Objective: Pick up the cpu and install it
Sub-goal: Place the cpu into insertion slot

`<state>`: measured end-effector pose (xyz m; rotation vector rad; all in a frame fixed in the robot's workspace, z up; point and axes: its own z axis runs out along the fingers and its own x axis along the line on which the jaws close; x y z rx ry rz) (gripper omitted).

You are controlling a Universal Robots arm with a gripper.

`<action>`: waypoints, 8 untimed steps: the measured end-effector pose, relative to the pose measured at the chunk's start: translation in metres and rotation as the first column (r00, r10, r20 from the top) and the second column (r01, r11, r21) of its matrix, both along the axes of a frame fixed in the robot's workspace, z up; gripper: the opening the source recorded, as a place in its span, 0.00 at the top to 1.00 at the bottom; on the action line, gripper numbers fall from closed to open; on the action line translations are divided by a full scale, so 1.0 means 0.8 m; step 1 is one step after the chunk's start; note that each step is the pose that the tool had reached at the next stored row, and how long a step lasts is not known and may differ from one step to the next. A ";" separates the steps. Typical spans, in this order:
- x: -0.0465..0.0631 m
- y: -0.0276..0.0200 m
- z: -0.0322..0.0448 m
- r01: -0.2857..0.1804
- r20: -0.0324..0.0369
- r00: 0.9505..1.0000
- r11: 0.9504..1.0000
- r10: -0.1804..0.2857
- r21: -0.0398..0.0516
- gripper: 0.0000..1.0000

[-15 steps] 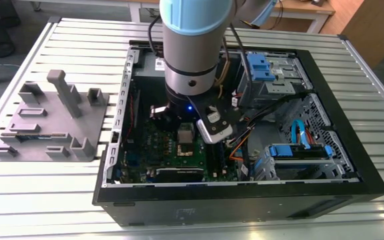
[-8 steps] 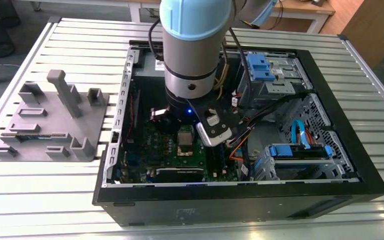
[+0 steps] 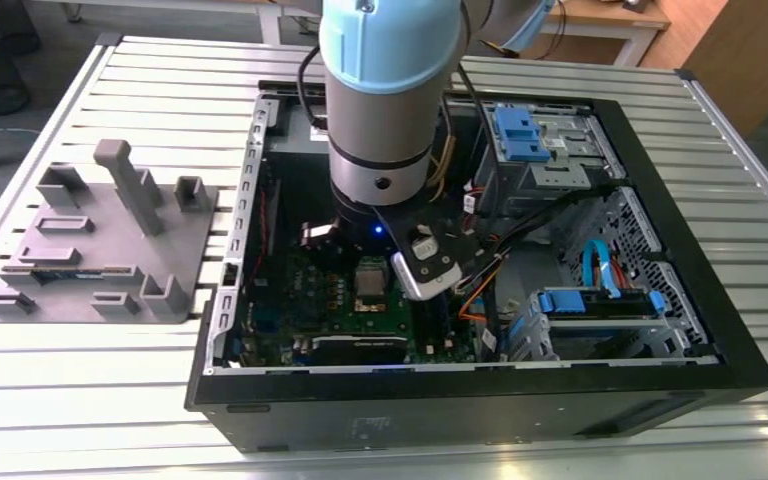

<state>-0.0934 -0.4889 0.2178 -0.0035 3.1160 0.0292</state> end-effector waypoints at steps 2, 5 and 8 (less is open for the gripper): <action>0.000 -0.0001 -0.0015 0.000 0.000 1.000 1.000 0.000 0.000 0.53; 0.000 -0.0002 -0.0019 0.000 0.000 1.000 1.000 0.000 -0.001 0.53; 0.000 -0.0002 -0.0022 0.000 0.000 1.000 1.000 0.000 0.000 0.53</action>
